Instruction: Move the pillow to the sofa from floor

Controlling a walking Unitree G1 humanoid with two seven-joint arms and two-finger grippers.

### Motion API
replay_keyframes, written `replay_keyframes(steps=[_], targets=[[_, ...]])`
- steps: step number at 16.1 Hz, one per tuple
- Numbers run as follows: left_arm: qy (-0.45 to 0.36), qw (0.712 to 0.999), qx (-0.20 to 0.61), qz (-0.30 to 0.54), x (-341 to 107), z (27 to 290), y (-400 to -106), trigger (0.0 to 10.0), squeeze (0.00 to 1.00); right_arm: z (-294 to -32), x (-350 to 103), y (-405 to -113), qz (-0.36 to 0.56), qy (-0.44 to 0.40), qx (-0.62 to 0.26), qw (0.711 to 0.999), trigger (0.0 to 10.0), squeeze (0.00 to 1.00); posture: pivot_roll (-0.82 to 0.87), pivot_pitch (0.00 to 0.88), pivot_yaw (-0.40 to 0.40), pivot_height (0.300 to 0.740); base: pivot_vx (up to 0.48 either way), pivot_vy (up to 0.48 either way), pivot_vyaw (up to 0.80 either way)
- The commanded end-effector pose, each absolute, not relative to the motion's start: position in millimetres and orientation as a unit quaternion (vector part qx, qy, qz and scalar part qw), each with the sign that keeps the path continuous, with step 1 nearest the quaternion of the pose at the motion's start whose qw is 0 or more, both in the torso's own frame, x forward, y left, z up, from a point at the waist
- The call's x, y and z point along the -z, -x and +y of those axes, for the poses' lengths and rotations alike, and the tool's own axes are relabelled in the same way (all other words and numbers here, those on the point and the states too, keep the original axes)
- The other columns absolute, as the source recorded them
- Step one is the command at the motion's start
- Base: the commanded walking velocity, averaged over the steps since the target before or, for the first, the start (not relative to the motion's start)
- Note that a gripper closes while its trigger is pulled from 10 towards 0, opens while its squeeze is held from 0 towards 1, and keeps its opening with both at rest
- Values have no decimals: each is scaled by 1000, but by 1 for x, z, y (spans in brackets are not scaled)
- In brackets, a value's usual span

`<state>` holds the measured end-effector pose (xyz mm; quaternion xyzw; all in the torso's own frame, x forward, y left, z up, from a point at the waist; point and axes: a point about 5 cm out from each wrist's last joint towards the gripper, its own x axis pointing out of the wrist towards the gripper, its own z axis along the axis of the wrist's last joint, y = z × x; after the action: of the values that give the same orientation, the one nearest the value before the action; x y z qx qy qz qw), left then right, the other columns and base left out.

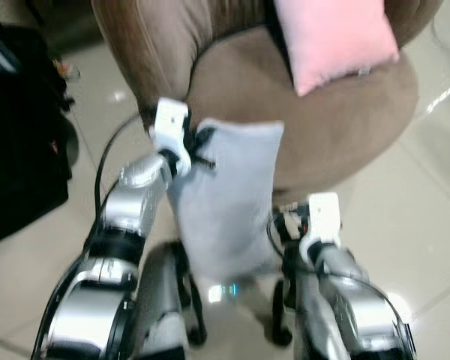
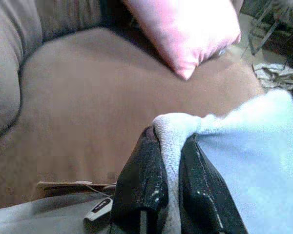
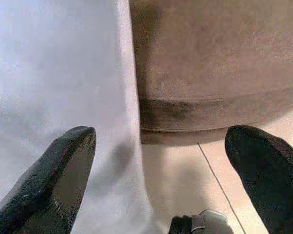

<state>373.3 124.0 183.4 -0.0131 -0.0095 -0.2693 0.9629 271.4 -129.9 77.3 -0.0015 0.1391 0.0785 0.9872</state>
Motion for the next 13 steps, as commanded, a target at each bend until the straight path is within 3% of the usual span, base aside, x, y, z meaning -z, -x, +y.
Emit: replay_keyframes(steps=[1,13], targets=[[-2,958,279,-71,-212,121,-374,0,0,-130,-69,-267,153,-3,-82,985,10000,0,-106,217,3,662,0,0,0],[-11,956,286,-67,-208,120,-373,0,0,-130,-69,-269,147,-5,-81,986,10000,12,-107,207,-1,740,0,0,0]])
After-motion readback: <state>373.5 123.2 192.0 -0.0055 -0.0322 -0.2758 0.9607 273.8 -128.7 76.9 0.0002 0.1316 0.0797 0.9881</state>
